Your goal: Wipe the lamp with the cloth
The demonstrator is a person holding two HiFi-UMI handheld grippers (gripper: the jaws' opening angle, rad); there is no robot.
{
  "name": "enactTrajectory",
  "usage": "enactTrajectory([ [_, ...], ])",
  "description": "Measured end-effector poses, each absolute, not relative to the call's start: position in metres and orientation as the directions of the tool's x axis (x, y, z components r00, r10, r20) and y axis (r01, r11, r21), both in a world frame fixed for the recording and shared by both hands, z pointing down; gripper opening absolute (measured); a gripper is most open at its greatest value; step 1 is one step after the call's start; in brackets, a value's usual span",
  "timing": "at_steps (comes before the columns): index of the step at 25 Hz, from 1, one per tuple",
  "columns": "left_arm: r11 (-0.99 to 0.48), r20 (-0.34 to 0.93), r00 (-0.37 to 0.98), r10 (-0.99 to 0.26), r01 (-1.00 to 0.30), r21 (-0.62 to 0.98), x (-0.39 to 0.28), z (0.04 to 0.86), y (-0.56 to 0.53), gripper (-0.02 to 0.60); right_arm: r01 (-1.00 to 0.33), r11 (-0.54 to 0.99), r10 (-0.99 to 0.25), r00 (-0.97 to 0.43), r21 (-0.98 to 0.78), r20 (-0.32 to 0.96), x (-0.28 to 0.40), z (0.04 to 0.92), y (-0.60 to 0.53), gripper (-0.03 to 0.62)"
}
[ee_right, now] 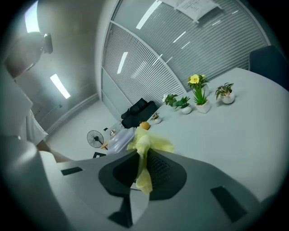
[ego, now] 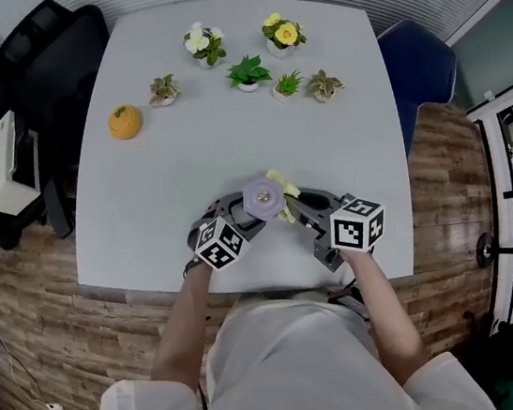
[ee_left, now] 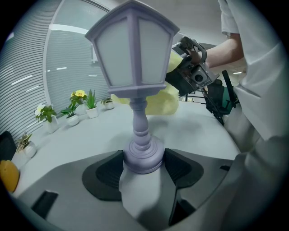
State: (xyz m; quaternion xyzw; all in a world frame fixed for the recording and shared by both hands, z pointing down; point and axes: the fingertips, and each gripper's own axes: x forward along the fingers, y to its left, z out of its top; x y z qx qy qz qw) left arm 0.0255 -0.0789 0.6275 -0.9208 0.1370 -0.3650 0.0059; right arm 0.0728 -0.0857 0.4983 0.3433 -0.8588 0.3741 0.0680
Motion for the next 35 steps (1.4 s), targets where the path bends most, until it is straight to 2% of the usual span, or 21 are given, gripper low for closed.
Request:
enactTrajectory([
  [10,-0.963,0.679,0.69,-0.251,-0.25,-0.102,0.024,0.628,-0.079,0.296,-0.585,0.461,-0.585,-0.766,-0.668,0.267,0.081,0.476,-0.077,0.049],
  [35,-0.961,0.677,0.69,-0.257,-0.257,-0.103,0.026,0.627,-0.081,0.296,-0.617,0.546,-0.489,-0.784,-0.567,0.381,0.056,0.492,-0.052,0.048],
])
